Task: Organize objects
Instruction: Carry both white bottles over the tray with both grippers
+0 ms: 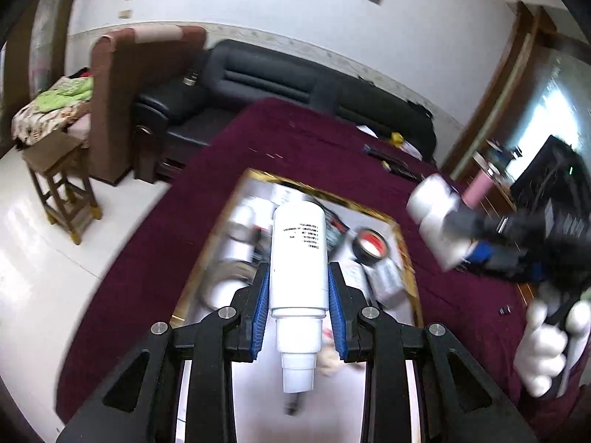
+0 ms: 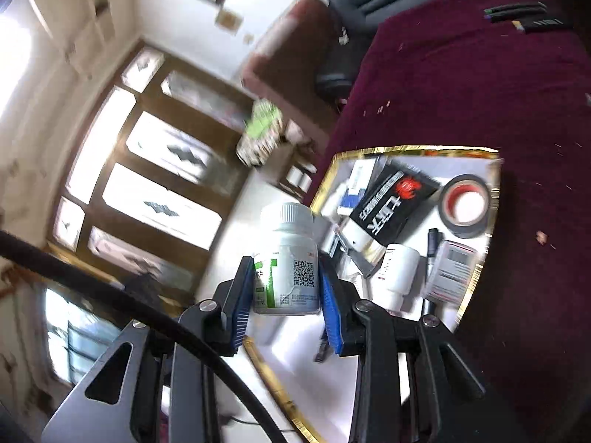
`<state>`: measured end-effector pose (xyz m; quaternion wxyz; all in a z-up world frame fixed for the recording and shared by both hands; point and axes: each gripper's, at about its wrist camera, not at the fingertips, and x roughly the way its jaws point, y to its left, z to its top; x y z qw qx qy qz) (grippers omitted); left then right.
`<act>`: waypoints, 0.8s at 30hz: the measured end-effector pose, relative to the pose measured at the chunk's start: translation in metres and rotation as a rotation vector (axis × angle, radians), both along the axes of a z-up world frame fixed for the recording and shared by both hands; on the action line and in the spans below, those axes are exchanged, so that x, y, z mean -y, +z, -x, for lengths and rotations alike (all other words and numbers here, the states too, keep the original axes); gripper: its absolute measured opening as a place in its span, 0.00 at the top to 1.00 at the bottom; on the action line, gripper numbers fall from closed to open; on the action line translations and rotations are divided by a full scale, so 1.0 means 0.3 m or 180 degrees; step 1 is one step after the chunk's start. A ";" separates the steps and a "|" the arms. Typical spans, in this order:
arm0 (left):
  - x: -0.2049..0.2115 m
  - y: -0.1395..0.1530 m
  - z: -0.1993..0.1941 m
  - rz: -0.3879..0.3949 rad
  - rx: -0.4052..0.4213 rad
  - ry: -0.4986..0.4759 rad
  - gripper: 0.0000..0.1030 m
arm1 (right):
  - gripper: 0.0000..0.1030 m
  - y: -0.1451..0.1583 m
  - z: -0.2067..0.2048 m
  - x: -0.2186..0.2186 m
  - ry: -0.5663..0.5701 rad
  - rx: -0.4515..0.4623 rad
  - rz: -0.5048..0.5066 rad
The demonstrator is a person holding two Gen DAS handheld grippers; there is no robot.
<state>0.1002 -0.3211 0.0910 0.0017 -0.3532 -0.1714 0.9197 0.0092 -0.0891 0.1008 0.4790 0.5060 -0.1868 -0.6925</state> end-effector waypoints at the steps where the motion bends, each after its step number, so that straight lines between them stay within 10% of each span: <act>1: 0.019 -0.008 0.002 -0.0007 0.0004 0.0030 0.76 | 0.68 -0.030 0.002 0.016 0.0035 0.0021 -0.0042; 24: 0.065 -0.197 -0.003 0.0063 0.0556 0.0089 0.75 | 0.67 -0.266 -0.140 0.197 0.0420 0.0265 -0.0658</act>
